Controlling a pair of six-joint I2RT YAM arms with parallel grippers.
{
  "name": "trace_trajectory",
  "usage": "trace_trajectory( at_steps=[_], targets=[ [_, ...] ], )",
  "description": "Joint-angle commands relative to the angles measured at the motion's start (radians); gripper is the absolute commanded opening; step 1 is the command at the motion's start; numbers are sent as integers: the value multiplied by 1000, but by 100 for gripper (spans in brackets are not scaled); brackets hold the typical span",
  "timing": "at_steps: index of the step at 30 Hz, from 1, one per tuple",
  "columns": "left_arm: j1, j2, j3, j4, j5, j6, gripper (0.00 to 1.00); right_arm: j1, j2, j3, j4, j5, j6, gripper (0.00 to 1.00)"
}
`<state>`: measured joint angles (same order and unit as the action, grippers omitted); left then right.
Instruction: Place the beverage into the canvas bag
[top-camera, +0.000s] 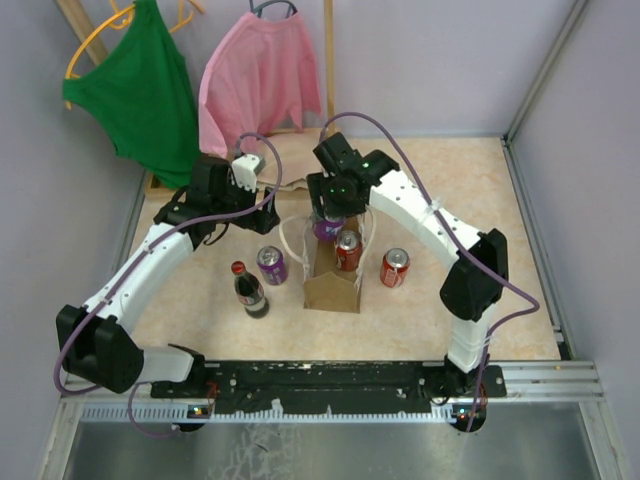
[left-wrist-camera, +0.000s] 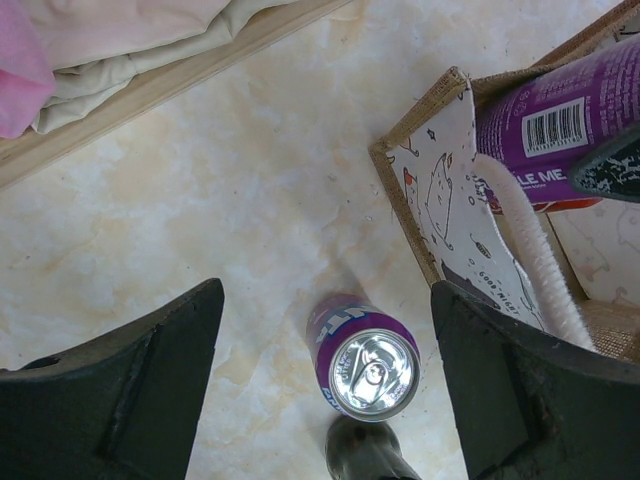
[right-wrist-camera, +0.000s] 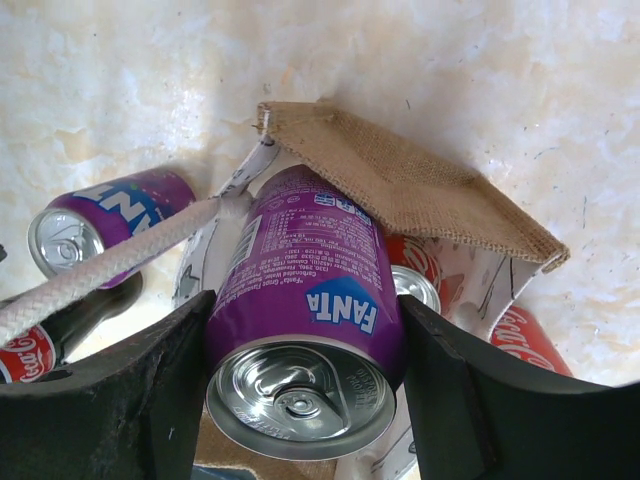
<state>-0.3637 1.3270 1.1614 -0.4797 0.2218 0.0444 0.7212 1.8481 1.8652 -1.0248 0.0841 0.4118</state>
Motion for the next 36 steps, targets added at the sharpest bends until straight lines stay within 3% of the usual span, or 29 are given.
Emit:
trace_trajectory(
  at_steps=[1, 36],
  targets=[
    [3, 1, -9, 7, 17, -6, 90, -16, -14, 3, 88, -11, -24, 0],
    [3, 14, -14, 12, 30, -9, 90, -16, 150, -85, 183, 10, -68, 0]
  ],
)
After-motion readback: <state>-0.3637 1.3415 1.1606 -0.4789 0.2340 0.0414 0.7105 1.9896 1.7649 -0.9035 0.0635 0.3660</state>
